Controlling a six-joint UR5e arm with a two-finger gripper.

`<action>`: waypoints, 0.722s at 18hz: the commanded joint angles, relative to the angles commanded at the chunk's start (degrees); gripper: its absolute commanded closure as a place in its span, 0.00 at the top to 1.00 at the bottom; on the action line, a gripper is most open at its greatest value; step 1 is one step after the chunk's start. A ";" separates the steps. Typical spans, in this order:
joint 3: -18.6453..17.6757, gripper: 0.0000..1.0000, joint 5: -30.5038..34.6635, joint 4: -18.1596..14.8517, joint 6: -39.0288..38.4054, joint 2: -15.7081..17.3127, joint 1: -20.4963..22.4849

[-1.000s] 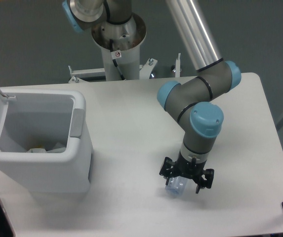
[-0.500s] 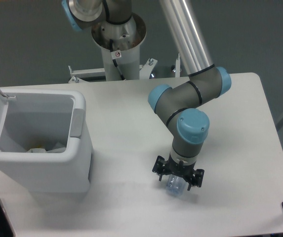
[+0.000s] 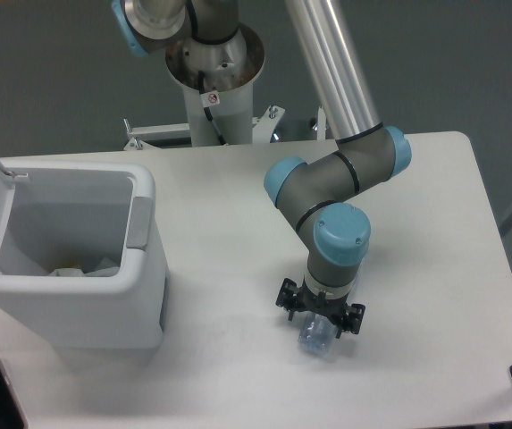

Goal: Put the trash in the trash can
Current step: 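Close the gripper around the bottle's cap end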

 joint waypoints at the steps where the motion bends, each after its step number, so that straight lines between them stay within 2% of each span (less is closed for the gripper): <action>1: 0.00 0.81 0.09 -0.09 -0.09 0.00 0.00; 4: 0.09 0.67 0.00 -0.09 -0.09 0.17 0.00; 8: 0.00 0.65 0.00 0.00 -0.09 0.35 0.00; 11: 0.26 0.56 0.00 0.00 0.00 0.35 0.09; 13: 0.53 0.55 -0.17 0.00 0.00 0.53 0.09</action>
